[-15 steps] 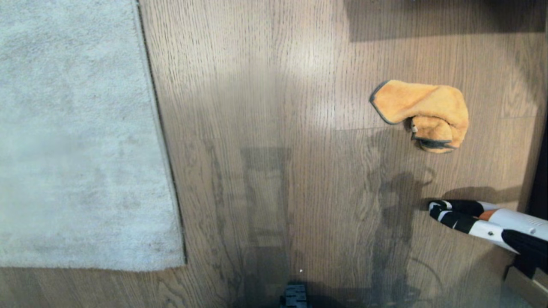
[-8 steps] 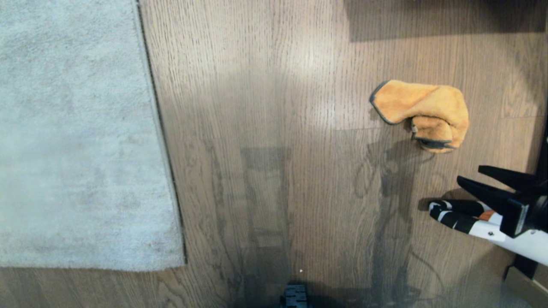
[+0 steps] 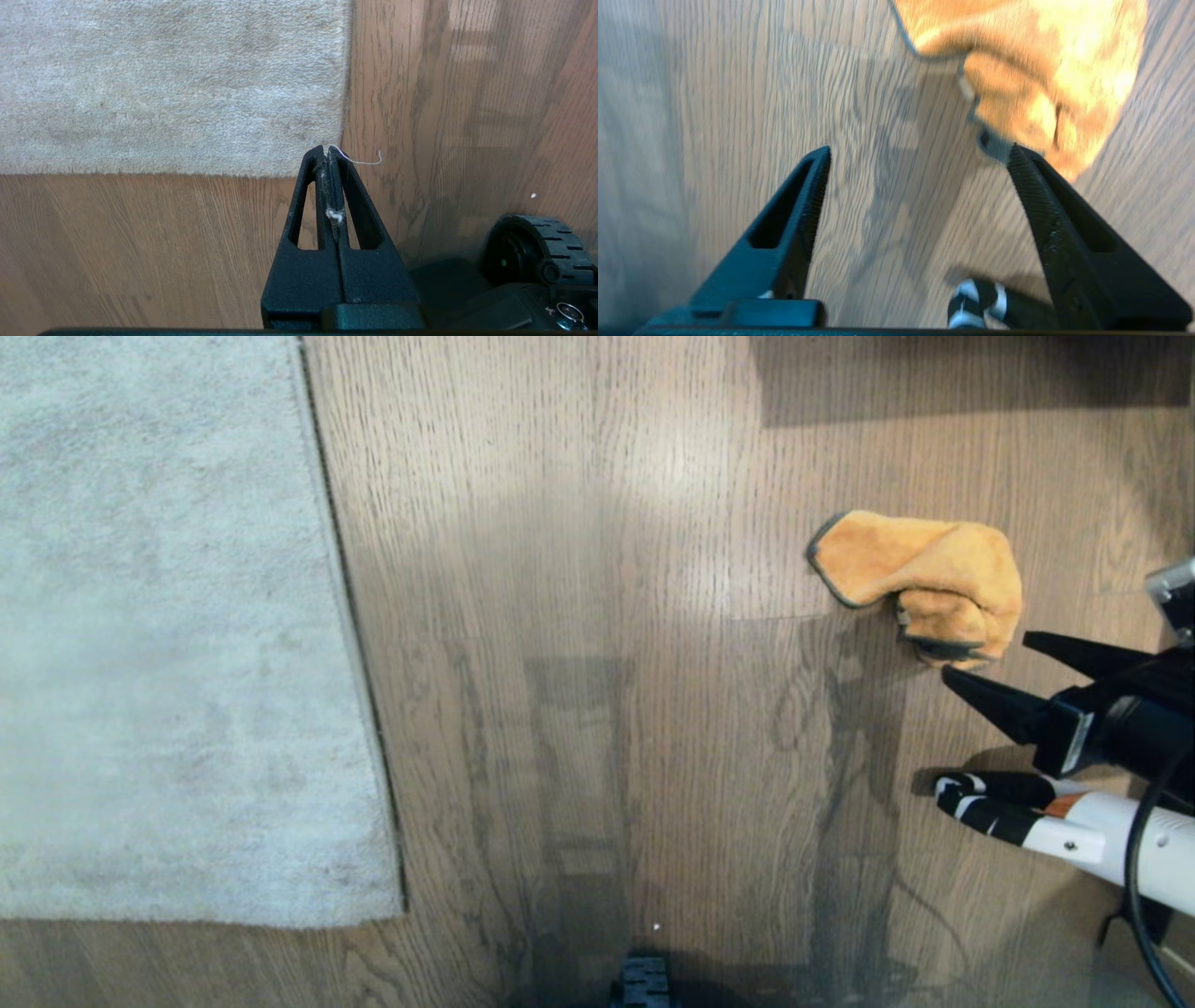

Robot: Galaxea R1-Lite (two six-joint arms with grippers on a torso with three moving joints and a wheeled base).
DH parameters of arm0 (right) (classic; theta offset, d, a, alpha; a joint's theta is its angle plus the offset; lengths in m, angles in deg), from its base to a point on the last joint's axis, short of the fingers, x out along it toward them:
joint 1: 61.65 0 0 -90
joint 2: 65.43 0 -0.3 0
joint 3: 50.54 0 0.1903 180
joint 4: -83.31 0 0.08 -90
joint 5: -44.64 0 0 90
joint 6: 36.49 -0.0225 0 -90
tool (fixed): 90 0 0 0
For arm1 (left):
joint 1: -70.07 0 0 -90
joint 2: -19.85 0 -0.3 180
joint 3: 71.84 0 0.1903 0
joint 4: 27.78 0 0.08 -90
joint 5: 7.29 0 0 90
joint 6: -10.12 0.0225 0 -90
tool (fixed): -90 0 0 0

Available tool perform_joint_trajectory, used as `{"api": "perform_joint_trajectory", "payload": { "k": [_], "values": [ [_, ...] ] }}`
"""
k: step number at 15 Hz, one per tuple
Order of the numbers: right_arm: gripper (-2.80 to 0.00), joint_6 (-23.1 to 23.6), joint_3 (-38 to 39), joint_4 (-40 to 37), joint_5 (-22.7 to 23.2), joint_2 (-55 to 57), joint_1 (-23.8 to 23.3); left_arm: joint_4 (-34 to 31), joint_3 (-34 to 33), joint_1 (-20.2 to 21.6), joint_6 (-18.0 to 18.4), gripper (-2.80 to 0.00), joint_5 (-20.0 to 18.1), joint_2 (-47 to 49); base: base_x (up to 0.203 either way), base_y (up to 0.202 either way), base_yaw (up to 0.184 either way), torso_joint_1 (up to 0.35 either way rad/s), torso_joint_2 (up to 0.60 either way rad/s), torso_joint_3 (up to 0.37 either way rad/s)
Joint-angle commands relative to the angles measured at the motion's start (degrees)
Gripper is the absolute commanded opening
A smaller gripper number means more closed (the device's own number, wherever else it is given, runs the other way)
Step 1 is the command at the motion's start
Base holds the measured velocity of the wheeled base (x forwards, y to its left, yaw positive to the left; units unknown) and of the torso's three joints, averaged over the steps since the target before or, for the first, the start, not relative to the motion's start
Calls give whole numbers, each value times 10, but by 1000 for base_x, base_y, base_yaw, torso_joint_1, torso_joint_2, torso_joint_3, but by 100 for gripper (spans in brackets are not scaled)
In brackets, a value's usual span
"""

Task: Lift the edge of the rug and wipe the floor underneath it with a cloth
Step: Pick up the rag

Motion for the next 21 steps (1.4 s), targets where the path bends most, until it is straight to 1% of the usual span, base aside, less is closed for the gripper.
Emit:
{"api": "perform_joint_trajectory", "payload": {
  "k": [1,6,9,11,12,14,21],
  "values": [
    [0,1,0,29,0,36,0,1,0,0,-1,-280,0,0,0,0,0,0,0,0],
    [0,10,2,92,-2,92,0,0,0,0,0,-280,1,0,0,0,0,0,0,0],
    [0,51,0,137,-4,128,-2,0,0,0,0,-280,0,0,0,0,0,0,0,0],
    [0,91,-2,163,-4,144,-9,0,0,0,0,-280,0,0,0,0,0,0,0,0],
    [0,110,-2,165,-4,147,-13,0,0,0,0,-280,0,0,0,0,0,0,0,0],
    [0,125,-8,166,-4,152,-23,0,0,0,0,-280,1,0,0,0,0,0,0,0],
    [0,133,-80,156,-5,163,-79,0,0,0,0,-280,0,0,0,0,0,0,0,0]
  ]
}}
